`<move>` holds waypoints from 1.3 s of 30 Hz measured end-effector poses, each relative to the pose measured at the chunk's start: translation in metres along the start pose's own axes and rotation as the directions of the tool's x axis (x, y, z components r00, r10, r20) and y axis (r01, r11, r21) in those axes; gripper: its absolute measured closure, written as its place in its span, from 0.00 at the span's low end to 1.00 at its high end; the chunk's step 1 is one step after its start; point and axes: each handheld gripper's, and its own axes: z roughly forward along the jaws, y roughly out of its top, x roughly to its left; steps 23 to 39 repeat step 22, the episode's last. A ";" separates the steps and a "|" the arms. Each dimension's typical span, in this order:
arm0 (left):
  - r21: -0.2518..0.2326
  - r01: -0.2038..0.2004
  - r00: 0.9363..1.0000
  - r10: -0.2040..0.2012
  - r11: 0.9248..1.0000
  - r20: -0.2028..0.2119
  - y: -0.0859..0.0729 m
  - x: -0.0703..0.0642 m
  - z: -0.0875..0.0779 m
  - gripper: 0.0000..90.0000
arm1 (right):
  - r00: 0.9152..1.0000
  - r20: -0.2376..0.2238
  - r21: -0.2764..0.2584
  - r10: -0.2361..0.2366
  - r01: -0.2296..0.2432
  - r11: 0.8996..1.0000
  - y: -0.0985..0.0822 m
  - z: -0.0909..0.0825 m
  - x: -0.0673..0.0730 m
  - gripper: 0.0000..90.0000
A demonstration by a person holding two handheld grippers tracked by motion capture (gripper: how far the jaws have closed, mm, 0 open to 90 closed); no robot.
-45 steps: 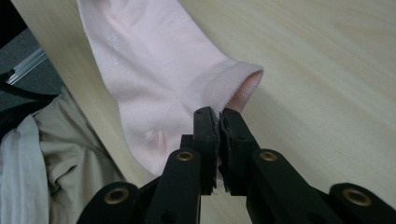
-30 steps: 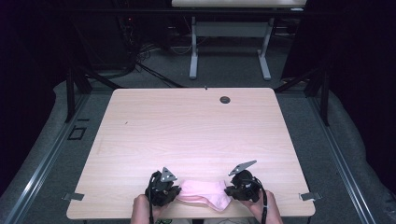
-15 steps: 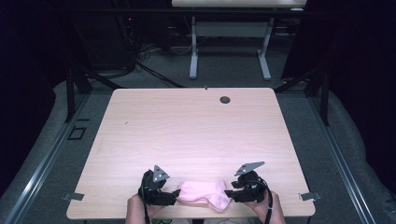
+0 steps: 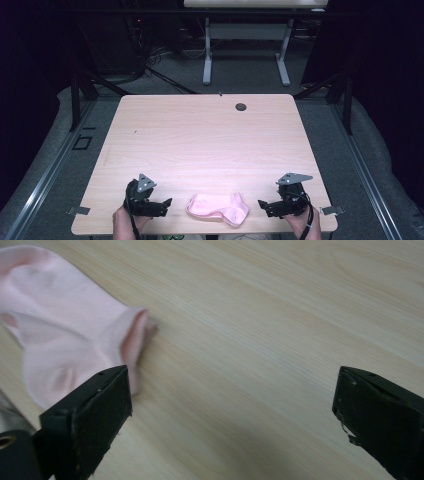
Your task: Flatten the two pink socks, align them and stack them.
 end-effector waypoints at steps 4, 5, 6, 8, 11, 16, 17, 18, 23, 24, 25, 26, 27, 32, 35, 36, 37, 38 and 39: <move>0.011 0.024 0.999 -0.024 1.000 -0.032 -0.008 0.015 0.003 0.05 | 0.999 0.033 0.000 0.031 -0.031 1.000 -0.008 -0.003 -0.015 0.00; 0.012 0.041 0.998 -0.040 0.999 -0.039 -0.011 0.019 0.005 0.04 | 0.998 0.046 -0.005 0.047 -0.047 0.999 -0.012 -0.003 -0.021 0.00; 0.019 0.046 0.998 -0.045 0.999 -0.042 -0.014 0.024 0.007 0.04 | 0.997 0.050 -0.005 0.064 -0.064 0.998 -0.015 -0.002 -0.026 0.00; 0.018 0.058 0.997 -0.057 0.998 -0.059 -0.018 0.031 0.011 0.04 | 0.993 0.071 -0.006 0.094 -0.093 0.996 -0.021 0.000 -0.038 0.00; 0.022 0.062 0.995 -0.060 0.998 -0.076 -0.022 0.037 0.016 0.03 | 0.988 0.100 -0.006 0.115 -0.115 0.993 -0.029 0.004 -0.053 0.00; -0.004 0.083 0.994 -0.083 0.997 -0.075 -0.030 0.044 0.027 0.01 | 0.980 0.155 0.001 0.123 -0.124 0.992 -0.040 0.016 -0.068 0.00; -0.011 0.091 0.993 -0.091 0.996 -0.071 -0.030 0.045 0.028 0.01 | 0.978 0.170 -0.007 0.117 -0.118 0.993 -0.041 0.017 -0.068 0.00; -0.019 0.100 0.993 -0.101 0.995 -0.064 -0.031 0.046 0.029 0.00 | 0.972 0.201 -0.013 0.118 -0.118 0.993 -0.042 0.018 -0.068 0.00; -0.068 0.097 0.992 -0.102 0.993 -0.068 -0.035 0.048 0.031 0.00 | 0.967 0.217 -0.059 0.137 -0.127 0.990 -0.045 0.020 -0.070 0.00; -0.068 0.097 0.992 -0.102 0.993 -0.068 -0.035 0.048 0.031 0.00 | 0.967 0.217 -0.059 0.137 -0.127 0.990 -0.045 0.020 -0.070 0.00; -0.068 0.097 0.992 -0.102 0.993 -0.068 -0.035 0.048 0.031 0.00 | 0.967 0.217 -0.059 0.137 -0.127 0.990 -0.045 0.020 -0.070 0.00; -0.068 0.097 0.992 -0.102 0.993 -0.068 -0.035 0.048 0.031 0.00 | 0.967 0.217 -0.059 0.137 -0.127 0.990 -0.045 0.020 -0.070 0.00; -0.068 0.097 0.992 -0.102 0.993 -0.068 -0.035 0.048 0.031 0.00 | 0.967 0.217 -0.059 0.137 -0.127 0.990 -0.045 0.020 -0.070 0.00; -0.068 0.097 0.992 -0.102 0.993 -0.068 -0.035 0.048 0.031 0.00 | 0.967 0.217 -0.059 0.137 -0.127 0.990 -0.045 0.020 -0.070 0.00; -0.068 0.097 0.992 -0.102 0.993 -0.068 -0.035 0.048 0.031 0.00 | 0.967 0.217 -0.059 0.137 -0.127 0.990 -0.045 0.020 -0.070 0.00; -0.068 0.097 0.992 -0.102 0.993 -0.068 -0.035 0.048 0.031 0.00 | 0.967 0.217 -0.059 0.137 -0.127 0.990 -0.045 0.020 -0.070 0.00; -0.068 0.097 0.992 -0.102 0.993 -0.068 -0.035 0.048 0.031 0.00 | 0.967 0.217 -0.059 0.137 -0.127 0.990 -0.045 0.020 -0.070 0.00; -0.068 0.097 0.992 -0.102 0.993 -0.068 -0.035 0.048 0.031 0.00 | 0.967 0.217 -0.059 0.137 -0.127 0.990 -0.045 0.020 -0.070 0.00; -0.068 0.097 0.992 -0.102 0.993 -0.068 -0.035 0.048 0.031 0.00 | 0.967 0.217 -0.059 0.137 -0.127 0.990 -0.045 0.020 -0.070 0.00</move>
